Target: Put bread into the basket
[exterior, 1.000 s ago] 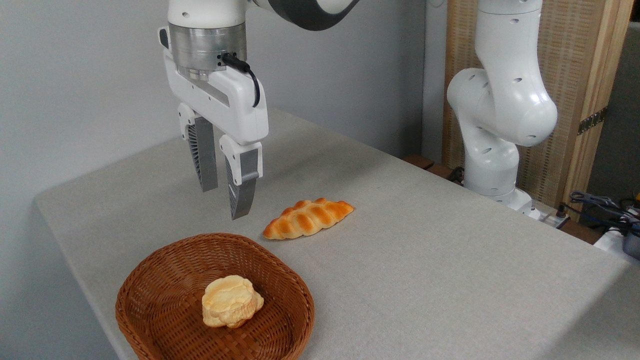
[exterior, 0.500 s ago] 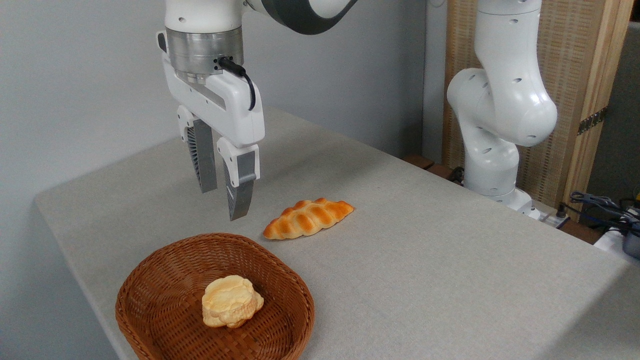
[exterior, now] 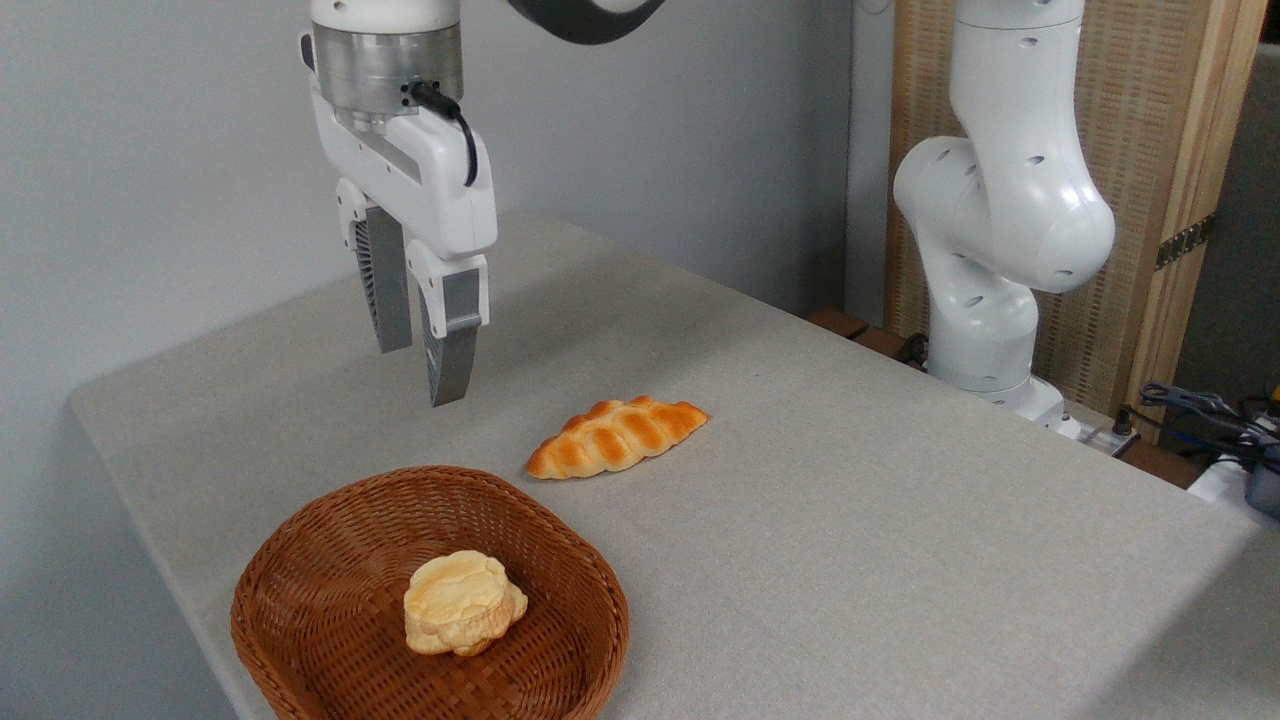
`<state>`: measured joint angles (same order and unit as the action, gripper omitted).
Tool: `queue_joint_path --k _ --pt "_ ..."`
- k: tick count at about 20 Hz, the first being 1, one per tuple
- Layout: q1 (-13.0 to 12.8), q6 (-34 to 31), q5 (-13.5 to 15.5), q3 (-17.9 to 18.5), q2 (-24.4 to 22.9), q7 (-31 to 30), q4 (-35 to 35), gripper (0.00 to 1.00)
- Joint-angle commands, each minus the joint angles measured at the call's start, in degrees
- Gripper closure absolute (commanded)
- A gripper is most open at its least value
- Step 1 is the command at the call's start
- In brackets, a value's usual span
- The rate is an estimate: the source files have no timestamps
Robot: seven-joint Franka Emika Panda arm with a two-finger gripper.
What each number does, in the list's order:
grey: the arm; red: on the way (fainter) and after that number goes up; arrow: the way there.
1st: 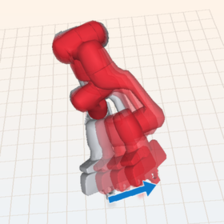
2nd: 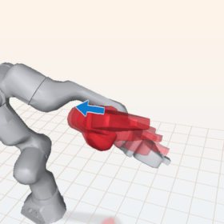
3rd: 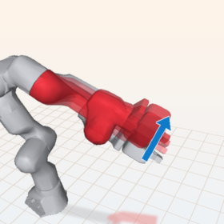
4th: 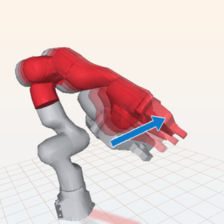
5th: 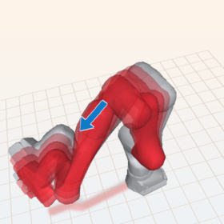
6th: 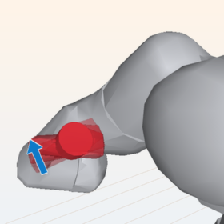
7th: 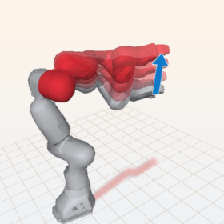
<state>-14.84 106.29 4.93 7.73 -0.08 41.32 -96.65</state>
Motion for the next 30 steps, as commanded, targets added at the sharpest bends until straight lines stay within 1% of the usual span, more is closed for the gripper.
queue_joint_path --k 1,19,21,23,30 --pt "0.08 -1.00 0.60 2.46 -0.27 -0.02 0.85 0.00" --pt "-0.01 -1.70 0.69 2.73 -0.44 -0.28 0.76 0.00" --pt "0.07 -3.53 0.78 2.81 -1.40 0.16 0.76 0.00" --pt "0.08 -4.16 0.78 2.82 -1.32 0.16 0.67 0.00" --pt "0.34 -4.07 0.87 2.29 -1.15 0.07 0.67 0.00"
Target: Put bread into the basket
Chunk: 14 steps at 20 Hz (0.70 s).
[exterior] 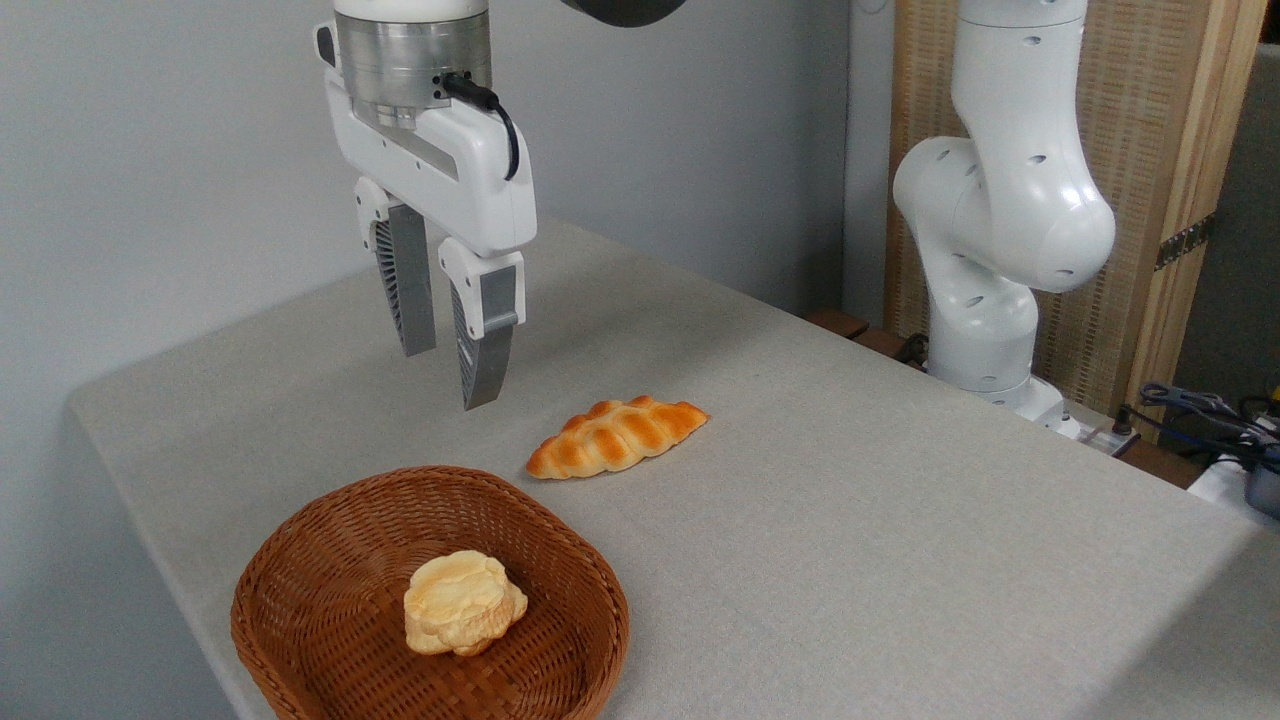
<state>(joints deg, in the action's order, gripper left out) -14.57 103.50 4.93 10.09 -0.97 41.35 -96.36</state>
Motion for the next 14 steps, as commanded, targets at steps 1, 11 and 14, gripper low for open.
queue_joint_path --k 1,11,14 --pt "1.81 -1.28 1.04 -0.85 -0.26 0.05 0.38 0.00" --pt "10.53 -5.67 2.27 -9.65 -0.26 0.14 0.38 0.00" --pt "10.53 -7.26 2.27 -9.82 0.17 0.40 0.30 0.00"
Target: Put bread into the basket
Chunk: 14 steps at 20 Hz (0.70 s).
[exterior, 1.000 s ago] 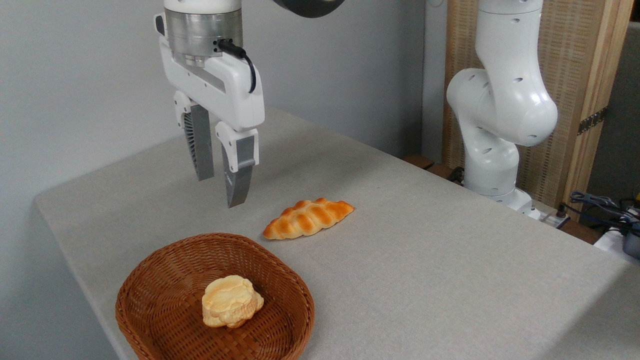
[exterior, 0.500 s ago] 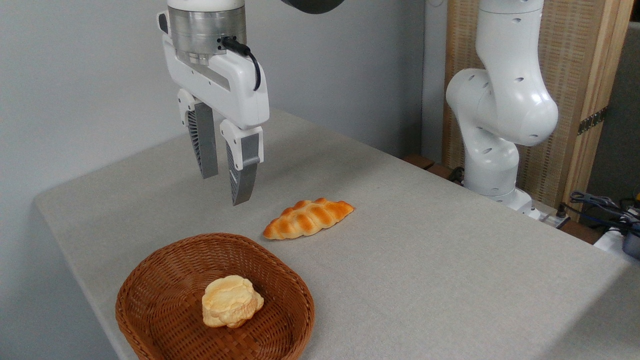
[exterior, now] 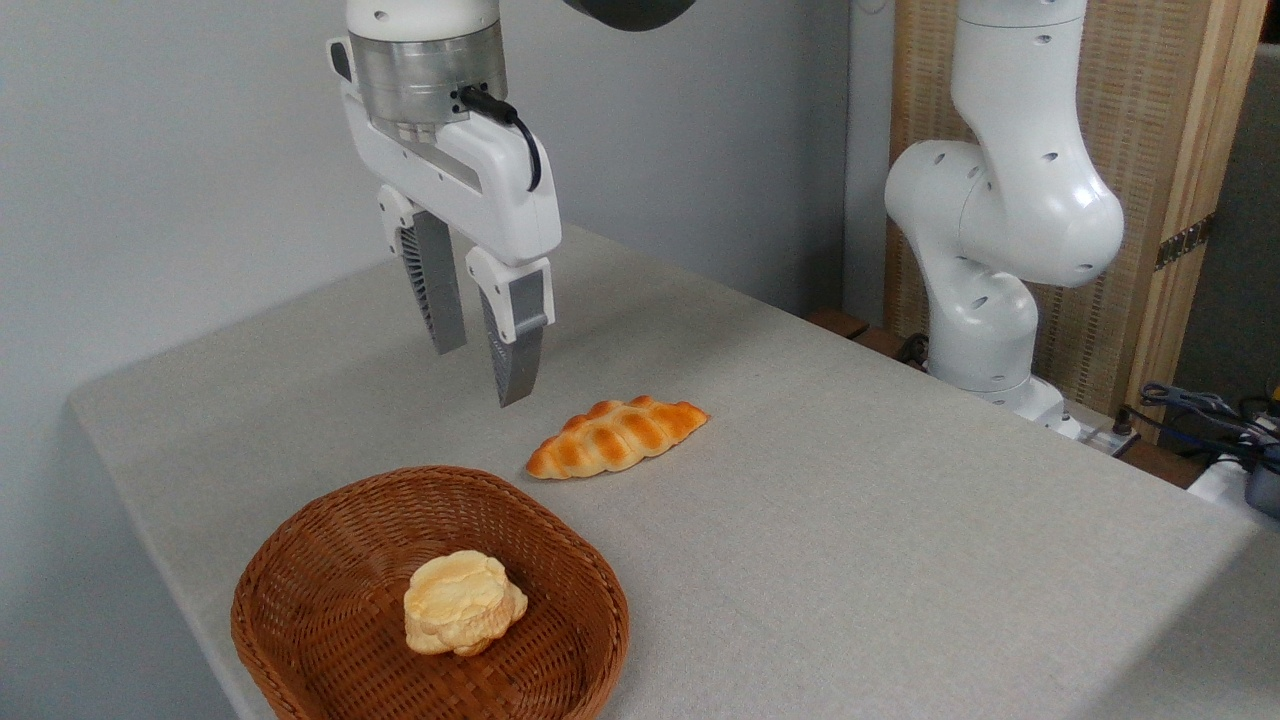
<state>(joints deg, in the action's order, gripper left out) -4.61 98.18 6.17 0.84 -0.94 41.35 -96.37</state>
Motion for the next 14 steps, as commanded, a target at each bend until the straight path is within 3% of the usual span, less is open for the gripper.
queue_joint_path --k 1,14 --pt "0.56 -2.12 1.03 -0.58 -0.03 0.49 0.39 0.00" --pt "0.47 -2.91 1.21 -0.75 1.20 1.54 0.39 0.00"
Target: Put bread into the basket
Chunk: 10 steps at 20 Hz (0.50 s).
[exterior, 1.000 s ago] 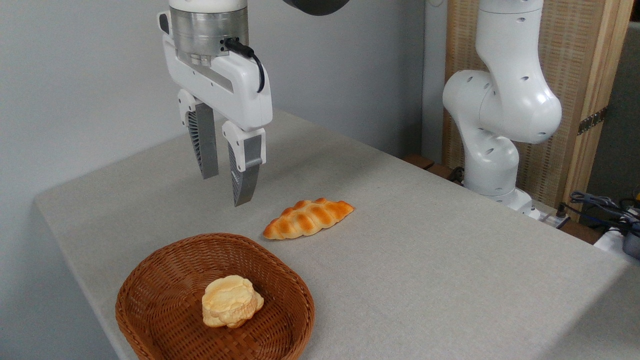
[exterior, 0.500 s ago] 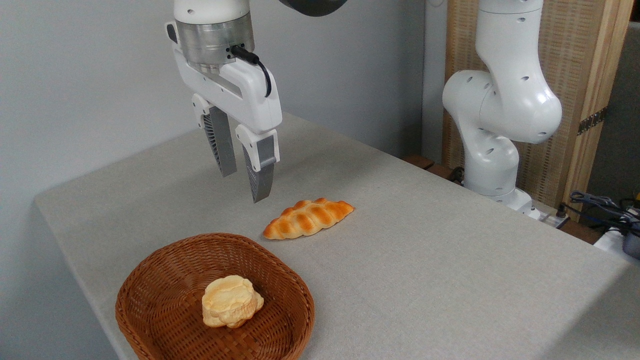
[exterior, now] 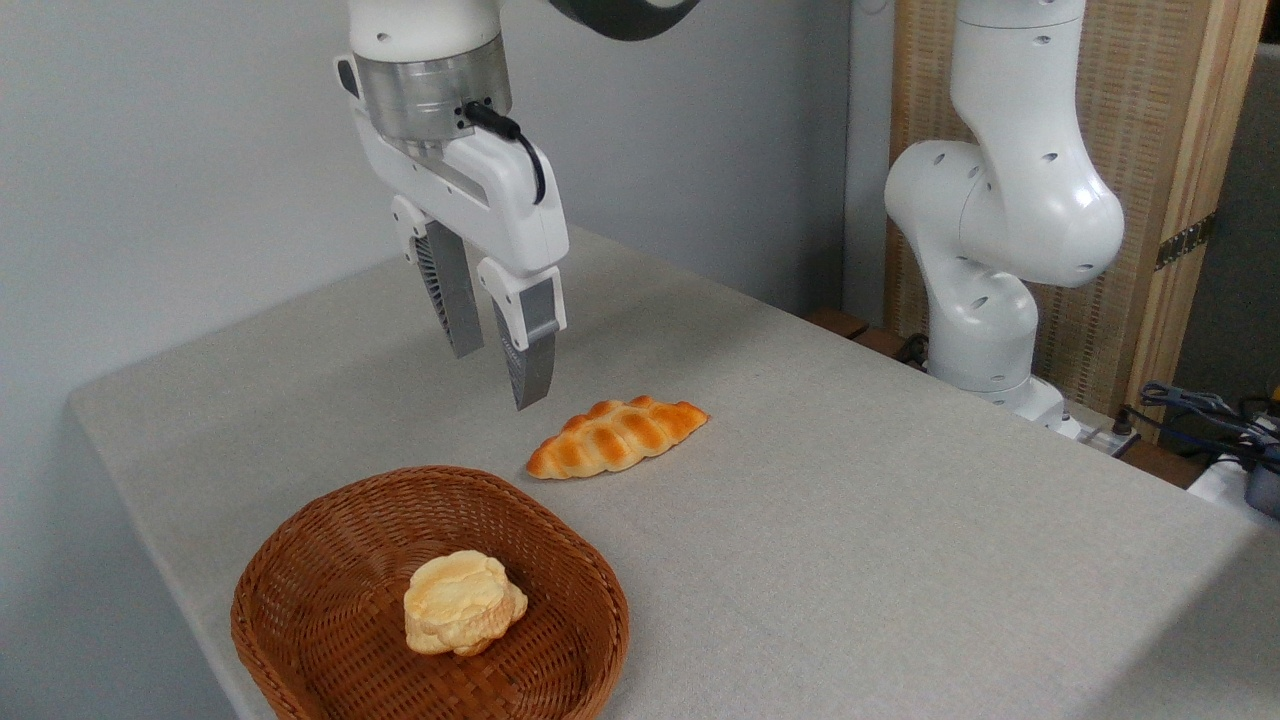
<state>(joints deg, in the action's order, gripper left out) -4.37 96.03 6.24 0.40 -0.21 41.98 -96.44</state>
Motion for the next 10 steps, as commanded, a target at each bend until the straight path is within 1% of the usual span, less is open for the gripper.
queue_joint_path --k 1,3,9,10 --pt "0.15 -0.67 1.14 -0.49 0.82 0.91 0.46 0.00" --pt "0.15 -0.23 1.05 -1.72 1.17 0.91 0.46 0.00" --pt "0.15 -0.23 1.14 -2.07 1.61 0.91 0.55 0.00" --pt "0.15 -0.14 1.05 -2.85 2.05 0.91 0.55 0.00"
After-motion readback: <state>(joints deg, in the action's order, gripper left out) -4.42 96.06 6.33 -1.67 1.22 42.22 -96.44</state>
